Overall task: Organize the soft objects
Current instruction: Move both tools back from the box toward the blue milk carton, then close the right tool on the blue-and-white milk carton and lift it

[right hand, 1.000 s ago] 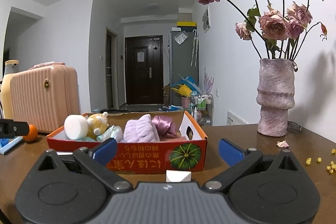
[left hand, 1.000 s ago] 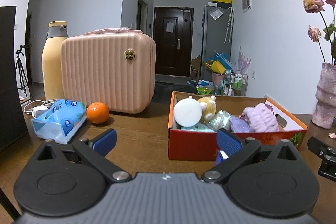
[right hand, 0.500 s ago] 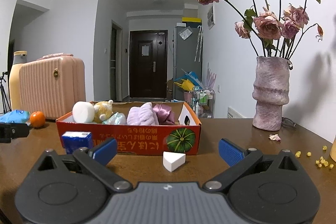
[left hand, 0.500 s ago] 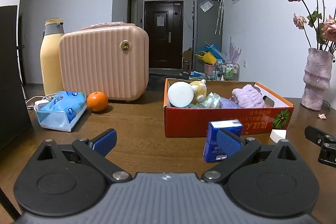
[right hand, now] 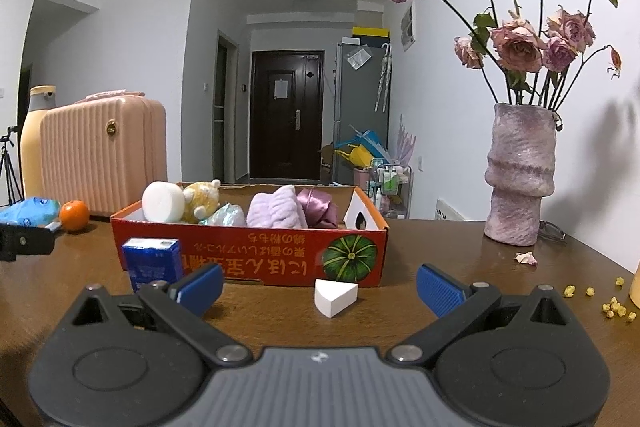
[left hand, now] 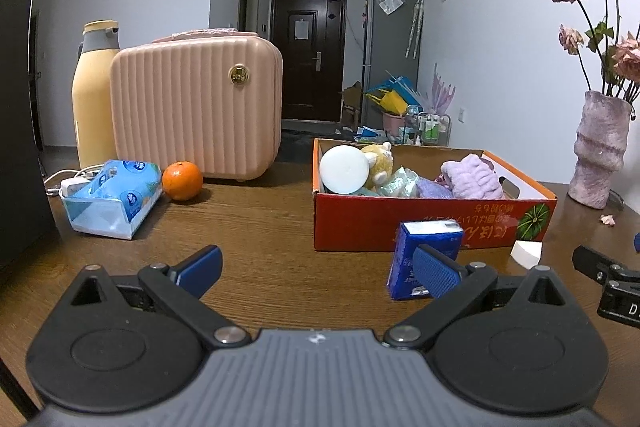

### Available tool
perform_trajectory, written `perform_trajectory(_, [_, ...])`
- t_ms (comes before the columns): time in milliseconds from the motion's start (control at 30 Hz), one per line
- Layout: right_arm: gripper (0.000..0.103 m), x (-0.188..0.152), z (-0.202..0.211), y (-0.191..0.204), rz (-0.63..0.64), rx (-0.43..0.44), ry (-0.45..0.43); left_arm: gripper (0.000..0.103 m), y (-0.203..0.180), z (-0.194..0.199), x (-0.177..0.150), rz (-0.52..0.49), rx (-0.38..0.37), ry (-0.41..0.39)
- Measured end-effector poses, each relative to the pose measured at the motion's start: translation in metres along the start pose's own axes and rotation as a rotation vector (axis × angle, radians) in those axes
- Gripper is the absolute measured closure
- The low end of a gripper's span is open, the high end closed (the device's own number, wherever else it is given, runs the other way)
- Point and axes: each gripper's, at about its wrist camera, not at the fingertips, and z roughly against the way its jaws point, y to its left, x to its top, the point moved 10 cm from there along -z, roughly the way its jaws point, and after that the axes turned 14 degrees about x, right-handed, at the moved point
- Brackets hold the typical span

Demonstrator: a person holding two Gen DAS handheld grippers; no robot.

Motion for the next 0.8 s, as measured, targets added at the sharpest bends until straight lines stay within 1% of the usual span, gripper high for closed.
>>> perform_trajectory(200, [0.000,-0.002,-0.007,0.012,-0.006,0.027,0.016,0.000,0.014,-0.005,0.001,-0.002,0.009,0.000])
perform_trajectory(433, [0.000,-0.003,-0.024,0.041,0.004,0.085,0.046,0.000,0.032,-0.012,0.000,-0.008,0.021,0.007])
perform_trajectory(600, [0.000,-0.004,-0.042,0.066,0.011,0.127,0.070,0.000,0.048,-0.019,0.002,-0.005,0.038,0.012])
perform_trajectory(800, [0.000,-0.006,-0.067,0.091,0.013,0.162,0.121,0.000,0.072,-0.032,0.003,0.007,0.063,0.025])
